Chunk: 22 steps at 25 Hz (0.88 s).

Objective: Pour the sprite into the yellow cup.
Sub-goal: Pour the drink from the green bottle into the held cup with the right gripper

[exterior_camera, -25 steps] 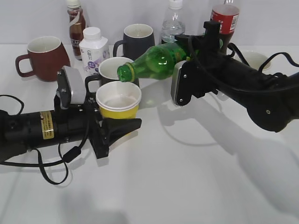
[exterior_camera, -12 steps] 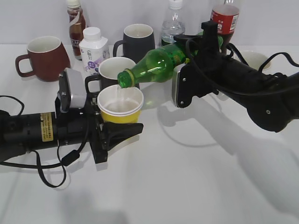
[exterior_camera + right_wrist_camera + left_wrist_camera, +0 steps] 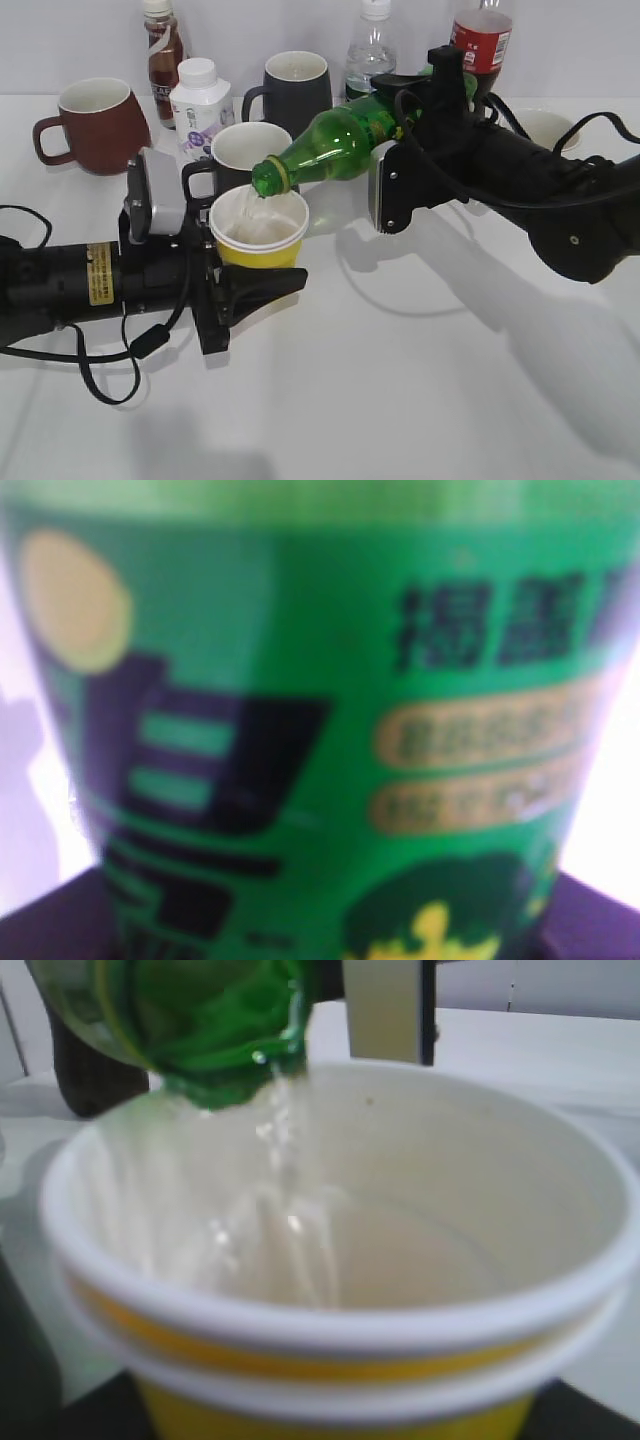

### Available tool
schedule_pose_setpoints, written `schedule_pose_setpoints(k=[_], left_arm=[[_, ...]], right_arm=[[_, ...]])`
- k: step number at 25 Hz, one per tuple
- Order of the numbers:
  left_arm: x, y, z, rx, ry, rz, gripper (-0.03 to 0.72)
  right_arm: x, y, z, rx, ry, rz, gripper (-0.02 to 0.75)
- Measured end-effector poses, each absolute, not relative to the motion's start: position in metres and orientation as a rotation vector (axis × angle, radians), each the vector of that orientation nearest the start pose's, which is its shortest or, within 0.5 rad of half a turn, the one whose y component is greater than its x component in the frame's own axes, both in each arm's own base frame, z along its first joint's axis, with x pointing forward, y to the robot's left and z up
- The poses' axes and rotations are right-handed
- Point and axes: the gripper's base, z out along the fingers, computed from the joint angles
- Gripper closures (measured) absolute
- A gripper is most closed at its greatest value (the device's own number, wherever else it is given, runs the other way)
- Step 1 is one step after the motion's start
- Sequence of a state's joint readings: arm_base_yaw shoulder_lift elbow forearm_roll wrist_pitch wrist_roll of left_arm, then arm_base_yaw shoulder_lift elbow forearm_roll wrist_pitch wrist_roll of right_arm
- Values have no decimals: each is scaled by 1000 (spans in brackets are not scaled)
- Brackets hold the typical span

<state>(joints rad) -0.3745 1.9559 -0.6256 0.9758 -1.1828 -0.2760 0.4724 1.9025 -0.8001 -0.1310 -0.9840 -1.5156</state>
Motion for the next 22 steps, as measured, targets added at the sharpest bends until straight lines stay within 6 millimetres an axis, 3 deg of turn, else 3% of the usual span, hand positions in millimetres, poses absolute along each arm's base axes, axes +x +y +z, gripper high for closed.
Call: schedule_pose_setpoints(k=[22], left_arm=[[251, -175, 122, 1133, 1485, -920, 288]], right_arm=[[325, 177, 173, -1473, 771, -775, 334]])
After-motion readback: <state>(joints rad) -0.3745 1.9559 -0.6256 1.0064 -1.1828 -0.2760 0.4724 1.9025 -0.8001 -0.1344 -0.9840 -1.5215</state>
